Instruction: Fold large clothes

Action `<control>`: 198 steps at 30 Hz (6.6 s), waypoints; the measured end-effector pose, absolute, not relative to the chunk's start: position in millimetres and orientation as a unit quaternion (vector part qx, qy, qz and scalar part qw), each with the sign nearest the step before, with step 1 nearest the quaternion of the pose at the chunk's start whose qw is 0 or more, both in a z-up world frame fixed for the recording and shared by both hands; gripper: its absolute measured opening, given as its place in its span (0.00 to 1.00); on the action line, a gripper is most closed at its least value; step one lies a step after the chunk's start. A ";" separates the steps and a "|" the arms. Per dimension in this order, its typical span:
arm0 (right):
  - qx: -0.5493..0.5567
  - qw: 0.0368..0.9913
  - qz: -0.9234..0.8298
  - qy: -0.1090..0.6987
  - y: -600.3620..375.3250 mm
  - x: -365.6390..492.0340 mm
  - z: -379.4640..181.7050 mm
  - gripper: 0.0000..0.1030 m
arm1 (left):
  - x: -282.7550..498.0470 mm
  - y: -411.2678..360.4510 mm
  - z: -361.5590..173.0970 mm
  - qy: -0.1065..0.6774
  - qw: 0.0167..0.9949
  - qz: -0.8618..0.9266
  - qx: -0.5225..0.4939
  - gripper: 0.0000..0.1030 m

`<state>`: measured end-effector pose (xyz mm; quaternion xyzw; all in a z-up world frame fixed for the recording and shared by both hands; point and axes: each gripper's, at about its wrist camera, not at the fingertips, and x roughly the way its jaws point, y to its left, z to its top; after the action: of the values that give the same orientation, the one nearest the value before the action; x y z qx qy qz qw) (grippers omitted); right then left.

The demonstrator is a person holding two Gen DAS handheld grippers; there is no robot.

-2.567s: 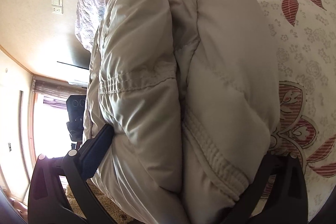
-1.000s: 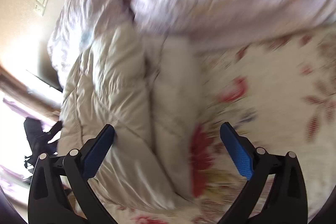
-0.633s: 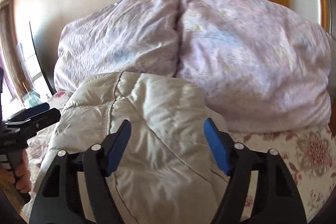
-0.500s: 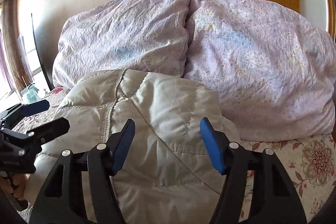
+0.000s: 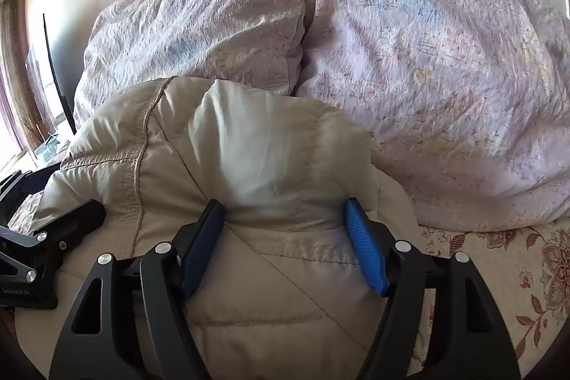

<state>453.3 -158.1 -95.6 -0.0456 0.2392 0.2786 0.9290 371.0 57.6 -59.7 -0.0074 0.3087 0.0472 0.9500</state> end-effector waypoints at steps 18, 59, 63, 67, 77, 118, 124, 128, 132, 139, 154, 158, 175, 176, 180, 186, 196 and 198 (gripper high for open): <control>-0.042 0.925 0.272 0.261 -179.4 420.4 -99.3 0.70 | 371.7 55.3 -65.4 0.304 0.951 0.056 0.008 0.98; 0.047 0.922 0.155 0.351 -242.8 312.8 -90.8 0.99 | 231.2 52.4 -45.6 0.325 0.945 0.038 -0.003 0.98; 0.038 0.926 0.147 0.344 -244.8 284.7 -96.3 0.99 | 201.6 48.8 -52.8 0.331 0.943 0.037 -0.003 0.98; 0.037 0.926 0.154 0.344 -248.4 260.5 -102.4 0.99 | 178.1 41.7 -59.2 0.335 0.941 0.045 0.009 0.98; 0.029 0.911 0.154 0.381 -254.9 226.6 -125.0 0.99 | 141.6 36.1 -67.2 0.357 0.933 0.033 -0.012 0.98; 0.055 0.913 0.208 0.347 -257.9 180.2 -74.1 0.99 | 124.4 27.5 -10.8 0.352 0.935 0.010 -0.034 0.98; 0.057 0.910 0.209 0.354 -256.3 183.4 -77.4 0.99 | 127.8 27.4 -12.6 0.355 0.934 0.010 -0.033 0.98; 0.060 0.908 0.212 0.358 -255.8 185.3 -78.6 0.99 | 129.7 27.8 -13.8 0.356 0.934 0.006 -0.034 0.98; 0.060 0.907 0.211 0.359 -255.6 185.9 -79.3 0.99 | 130.2 26.3 -14.3 0.356 0.934 0.003 -0.036 0.98; 0.060 0.907 0.211 0.359 -254.9 186.0 -80.3 0.99 | 130.4 25.8 -14.7 0.355 0.934 0.005 -0.033 0.98; 0.059 0.906 0.213 0.361 -254.2 188.1 -82.7 0.99 | 130.9 28.0 -16.3 0.356 0.934 0.005 -0.034 0.98; 0.059 0.906 0.212 0.362 -254.2 188.9 -83.3 0.99 | 130.9 28.1 -16.4 0.356 0.934 0.005 -0.034 0.98; 0.058 0.906 0.211 0.362 -255.3 189.5 -83.1 0.99 | 131.3 28.6 -16.8 0.356 0.934 0.005 -0.033 0.98; 0.058 0.906 0.211 0.362 -255.6 189.6 -83.1 0.99 | 131.3 28.6 -16.9 0.356 0.934 0.005 -0.034 0.98; 0.059 0.906 0.211 0.362 -255.4 189.6 -83.3 0.99 | 131.7 30.1 -17.6 0.357 0.933 0.005 -0.033 0.98; 0.058 0.906 0.210 0.363 -257.4 190.7 -83.8 0.99 | 133.1 30.8 -18.1 0.358 0.933 0.005 -0.032 0.98; 0.058 0.906 0.211 0.362 -257.6 191.4 -83.9 0.99 | 133.3 29.8 -18.3 0.358 0.933 0.006 -0.032 0.98; 0.058 0.906 0.211 0.362 -257.7 191.3 -83.9 0.99 | 133.6 29.1 -18.3 0.358 0.933 0.006 -0.032 0.98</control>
<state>191.3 -257.7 -83.9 0.0576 0.3620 0.2107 0.9062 133.6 29.1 -18.3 -0.0319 0.3583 0.0061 0.9330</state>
